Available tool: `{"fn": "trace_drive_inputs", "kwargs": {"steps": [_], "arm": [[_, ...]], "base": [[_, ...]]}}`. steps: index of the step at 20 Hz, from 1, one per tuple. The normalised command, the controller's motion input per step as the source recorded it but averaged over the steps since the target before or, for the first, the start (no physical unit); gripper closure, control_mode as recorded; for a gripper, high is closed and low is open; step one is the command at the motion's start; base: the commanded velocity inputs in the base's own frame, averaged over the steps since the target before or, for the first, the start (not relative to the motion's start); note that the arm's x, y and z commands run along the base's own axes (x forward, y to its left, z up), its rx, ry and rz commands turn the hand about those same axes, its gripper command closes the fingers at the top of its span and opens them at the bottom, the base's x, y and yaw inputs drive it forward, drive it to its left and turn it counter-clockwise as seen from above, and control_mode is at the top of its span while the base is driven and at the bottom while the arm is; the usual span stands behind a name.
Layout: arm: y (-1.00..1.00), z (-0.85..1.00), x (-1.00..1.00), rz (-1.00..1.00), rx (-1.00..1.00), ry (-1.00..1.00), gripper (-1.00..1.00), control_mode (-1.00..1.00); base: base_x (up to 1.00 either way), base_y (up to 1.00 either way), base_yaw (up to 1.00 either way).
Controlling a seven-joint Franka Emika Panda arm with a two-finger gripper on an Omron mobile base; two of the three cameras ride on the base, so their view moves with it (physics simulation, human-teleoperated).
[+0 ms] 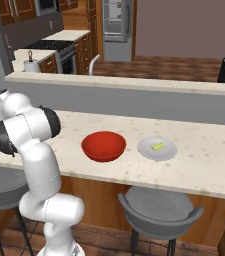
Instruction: Pick the chicken drumstick and lemon wedge from their plates and place them in the bowl. Then put the bowl in the fridge.
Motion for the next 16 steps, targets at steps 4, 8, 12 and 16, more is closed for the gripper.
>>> {"fn": "trace_drive_inputs", "kwargs": {"steps": [4, 8, 12, 16], "arm": [[0.13, -0.17, 0.38, -0.09, 0.0, -0.05, -1.0, -1.0], [0.13, -0.12, 0.38, -0.06, 0.0, -0.01, -1.0, -1.0], [0.08, -0.13, 0.34, -0.01, 0.0, 0.0, -1.0, -1.0], [0.05, -0.15, 0.28, 0.0, 0.0, 0.0, -1.0, -1.0]], "base": [[0.0, 0.0, 0.0], [0.0, 0.0, 0.0], [0.0, 0.0, 0.0], [0.0, 0.0, 0.0]]}}
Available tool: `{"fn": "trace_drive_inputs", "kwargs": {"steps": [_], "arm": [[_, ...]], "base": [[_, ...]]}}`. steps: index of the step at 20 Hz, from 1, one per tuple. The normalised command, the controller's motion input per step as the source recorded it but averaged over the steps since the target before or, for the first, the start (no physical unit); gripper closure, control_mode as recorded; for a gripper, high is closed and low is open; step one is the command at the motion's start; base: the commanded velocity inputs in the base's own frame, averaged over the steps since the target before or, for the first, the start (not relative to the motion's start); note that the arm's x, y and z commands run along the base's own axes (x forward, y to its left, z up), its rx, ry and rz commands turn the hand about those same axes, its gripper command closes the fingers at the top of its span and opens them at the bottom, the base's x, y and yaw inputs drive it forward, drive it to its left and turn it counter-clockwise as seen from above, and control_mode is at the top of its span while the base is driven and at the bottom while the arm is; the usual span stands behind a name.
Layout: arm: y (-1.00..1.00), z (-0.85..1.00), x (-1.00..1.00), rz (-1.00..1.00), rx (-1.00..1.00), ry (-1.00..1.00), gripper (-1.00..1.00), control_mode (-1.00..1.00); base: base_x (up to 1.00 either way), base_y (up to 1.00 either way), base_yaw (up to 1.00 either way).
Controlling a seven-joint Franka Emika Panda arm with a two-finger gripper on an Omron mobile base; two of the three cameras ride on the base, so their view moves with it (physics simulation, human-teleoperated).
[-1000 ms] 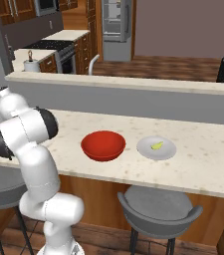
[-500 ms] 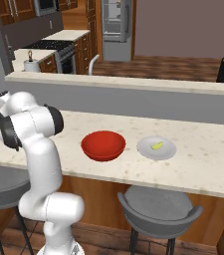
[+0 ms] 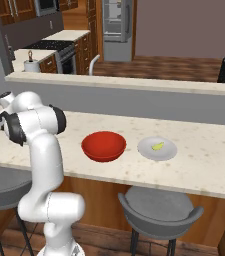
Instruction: Pick the chicken drumstick and lemon wedge from their plates and place them in the bowl. Then put the bowl in the fridge.
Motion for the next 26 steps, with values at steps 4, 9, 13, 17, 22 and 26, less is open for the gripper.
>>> {"fn": "trace_drive_inputs", "kwargs": {"steps": [4, 9, 13, 17, 22, 26], "arm": [[0.01, -0.16, 0.25, 0.0, 0.0, 0.0, -1.0, -1.0], [0.0, -0.16, 0.25, 0.0, 0.0, 0.0, -1.0, -1.0], [0.04, -0.22, 0.12, 0.0, 0.0, 0.02, -1.0, -1.0], [0.05, -0.25, 0.15, 0.0, 0.0, 0.07, -1.0, -1.0], [0.06, -0.2, 0.19, 0.0, 0.0, 0.03, -1.0, -1.0], [0.01, -0.15, 0.25, 0.0, 0.0, 0.0, -1.0, -1.0]], "base": [[0.0, 0.0, 0.0], [0.0, 0.0, 0.0], [0.0, 0.0, 0.0], [0.0, 0.0, 0.0], [0.0, 0.0, 0.0], [0.0, 0.0, 0.0]]}}
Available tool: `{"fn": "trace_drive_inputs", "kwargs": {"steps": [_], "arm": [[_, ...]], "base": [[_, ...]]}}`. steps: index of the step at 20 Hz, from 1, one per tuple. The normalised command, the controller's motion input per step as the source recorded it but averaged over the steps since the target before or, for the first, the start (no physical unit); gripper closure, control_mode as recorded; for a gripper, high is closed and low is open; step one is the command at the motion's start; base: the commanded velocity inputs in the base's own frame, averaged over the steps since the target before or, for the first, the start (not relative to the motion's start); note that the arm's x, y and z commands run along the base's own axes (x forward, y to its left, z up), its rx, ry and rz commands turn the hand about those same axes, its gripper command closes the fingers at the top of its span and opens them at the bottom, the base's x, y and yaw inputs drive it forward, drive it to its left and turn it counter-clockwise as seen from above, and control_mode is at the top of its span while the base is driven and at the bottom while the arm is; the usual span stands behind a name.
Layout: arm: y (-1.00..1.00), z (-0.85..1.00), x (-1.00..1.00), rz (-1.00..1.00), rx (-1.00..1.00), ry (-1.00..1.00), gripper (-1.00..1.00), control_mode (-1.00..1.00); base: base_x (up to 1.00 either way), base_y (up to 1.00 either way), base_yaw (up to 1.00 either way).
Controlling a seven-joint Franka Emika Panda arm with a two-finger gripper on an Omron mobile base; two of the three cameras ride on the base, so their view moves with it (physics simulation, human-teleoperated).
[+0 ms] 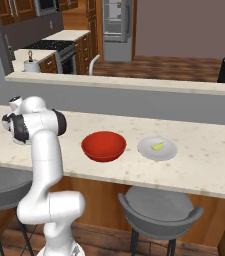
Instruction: Pick the chicken drumstick and lemon wedge from their plates and place them in the bowl. Then put the bowl in the fridge.
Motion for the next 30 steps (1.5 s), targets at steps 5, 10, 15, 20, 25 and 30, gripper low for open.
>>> {"fn": "trace_drive_inputs", "kwargs": {"steps": [5, 10, 15, 20, 25, 30], "arm": [[0.07, -0.14, 0.23, 0.0, 0.0, 0.0, -1.0, -1.0], [0.1, -0.19, 0.16, 0.0, 0.01, 0.03, -1.0, -1.0], [0.06, -0.18, 0.04, 0.0, 0.02, 0.03, -1.0, -1.0], [0.0, -0.25, -0.03, 0.0, 0.0, 0.03, 1.0, -1.0], [-0.01, -0.31, -0.17, 0.0, 0.01, 0.0, 1.0, -1.0], [-0.1, -0.34, -0.22, 0.0, 0.0, 0.0, 1.0, -1.0]], "base": [[0.0, 0.0, 0.0], [0.0, 0.0, 0.0], [0.0, 0.0, 0.0], [0.0, 0.0, 0.0], [0.0, 0.0, 0.0], [0.0, 0.0, 0.0]]}}
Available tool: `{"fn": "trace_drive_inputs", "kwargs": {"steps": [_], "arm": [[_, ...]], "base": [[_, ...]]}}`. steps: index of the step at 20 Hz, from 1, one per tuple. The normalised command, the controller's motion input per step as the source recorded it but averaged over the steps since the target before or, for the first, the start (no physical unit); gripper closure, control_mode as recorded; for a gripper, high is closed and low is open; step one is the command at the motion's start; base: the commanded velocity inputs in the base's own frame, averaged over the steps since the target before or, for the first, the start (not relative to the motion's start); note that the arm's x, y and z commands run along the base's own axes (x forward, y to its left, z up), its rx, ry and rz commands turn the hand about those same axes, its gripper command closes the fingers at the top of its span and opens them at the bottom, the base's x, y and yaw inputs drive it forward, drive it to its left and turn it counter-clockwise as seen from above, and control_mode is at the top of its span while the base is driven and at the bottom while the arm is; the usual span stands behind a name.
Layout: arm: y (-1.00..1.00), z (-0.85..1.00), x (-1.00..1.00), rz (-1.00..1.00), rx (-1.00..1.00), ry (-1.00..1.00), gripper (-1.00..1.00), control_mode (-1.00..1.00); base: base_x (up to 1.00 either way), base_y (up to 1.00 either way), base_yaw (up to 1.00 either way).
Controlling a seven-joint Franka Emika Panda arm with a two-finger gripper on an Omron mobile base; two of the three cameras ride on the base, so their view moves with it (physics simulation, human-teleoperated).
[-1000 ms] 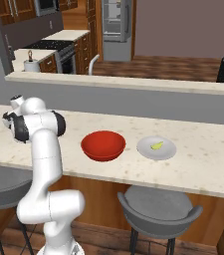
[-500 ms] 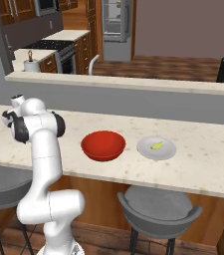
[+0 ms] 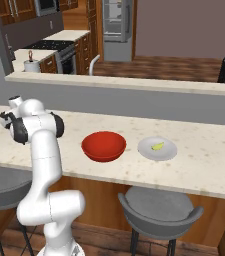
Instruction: Pick the chicken drumstick and lemon wedge from their plates and place them in the bowl. Then put the bowl in the fridge.
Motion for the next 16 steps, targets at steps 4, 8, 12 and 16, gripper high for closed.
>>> {"fn": "trace_drive_inputs", "kwargs": {"steps": [4, 8, 12, 16], "arm": [[-0.19, -0.16, -0.15, 0.0, 0.02, 0.0, 1.0, -1.0], [-0.22, 0.06, -0.14, 0.0, 0.04, -0.02, 1.0, -1.0], [-0.23, 0.26, -0.19, 0.0, 0.09, 0.0, 1.0, -1.0], [-0.26, 0.31, -0.26, 0.0, 0.08, -0.06, 1.0, -1.0]], "base": [[0.0, 0.0, 0.0], [0.0, 0.0, 0.0], [0.0, 0.0, 0.0], [0.0, 0.0, 0.0]]}}
